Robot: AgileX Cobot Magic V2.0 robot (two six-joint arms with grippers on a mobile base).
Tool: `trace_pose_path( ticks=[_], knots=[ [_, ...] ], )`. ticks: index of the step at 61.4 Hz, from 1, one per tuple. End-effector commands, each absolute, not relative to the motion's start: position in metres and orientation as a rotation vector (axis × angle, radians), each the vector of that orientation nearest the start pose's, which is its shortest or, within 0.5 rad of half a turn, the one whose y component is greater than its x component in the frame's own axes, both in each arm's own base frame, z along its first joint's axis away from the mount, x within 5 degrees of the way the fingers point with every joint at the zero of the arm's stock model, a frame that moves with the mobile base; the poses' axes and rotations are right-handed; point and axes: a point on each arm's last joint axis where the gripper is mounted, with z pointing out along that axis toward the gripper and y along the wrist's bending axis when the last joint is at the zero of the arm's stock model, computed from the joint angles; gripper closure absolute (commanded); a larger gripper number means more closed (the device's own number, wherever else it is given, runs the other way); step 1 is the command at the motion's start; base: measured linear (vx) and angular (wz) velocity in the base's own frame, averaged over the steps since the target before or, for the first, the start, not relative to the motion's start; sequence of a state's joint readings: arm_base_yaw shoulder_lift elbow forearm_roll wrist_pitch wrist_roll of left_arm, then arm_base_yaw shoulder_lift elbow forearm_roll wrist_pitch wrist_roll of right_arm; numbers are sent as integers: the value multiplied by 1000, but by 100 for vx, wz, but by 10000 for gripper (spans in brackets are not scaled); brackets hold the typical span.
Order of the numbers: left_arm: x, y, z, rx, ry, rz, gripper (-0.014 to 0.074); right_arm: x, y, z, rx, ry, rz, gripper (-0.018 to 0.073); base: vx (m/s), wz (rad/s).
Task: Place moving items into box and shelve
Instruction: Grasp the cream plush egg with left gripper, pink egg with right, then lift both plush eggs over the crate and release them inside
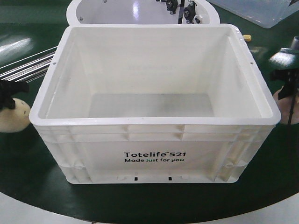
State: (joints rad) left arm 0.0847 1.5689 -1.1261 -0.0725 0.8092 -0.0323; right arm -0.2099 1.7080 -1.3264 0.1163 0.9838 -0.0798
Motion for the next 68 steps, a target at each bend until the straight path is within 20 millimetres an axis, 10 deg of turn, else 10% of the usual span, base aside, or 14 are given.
trace_pose_path(
  ticks=[1, 31, 42, 55, 68],
  knots=[
    [310, 21, 312, -204, 2540, -81, 603, 328, -61, 318, 226, 2602, 43, 566, 0, 0],
    [263, -22, 477, -27, 2001, -570, 600, 238, -26, 463, 114, 2026, 179, 564, 0, 0],
    [250, -62, 504, 176, 1844, -853, 599, 224, -3, 514, -23, 1858, 423, 564, 0, 0],
    [262, -110, 483, 310, 1922, -1012, 598, 253, 41, 492, -223, 1956, 642, 564, 0, 0],
    [297, -131, 444, 336, 2060, -1022, 580, 296, 118, 439, -533, 2109, 439, 557, 0, 0]
  ],
)
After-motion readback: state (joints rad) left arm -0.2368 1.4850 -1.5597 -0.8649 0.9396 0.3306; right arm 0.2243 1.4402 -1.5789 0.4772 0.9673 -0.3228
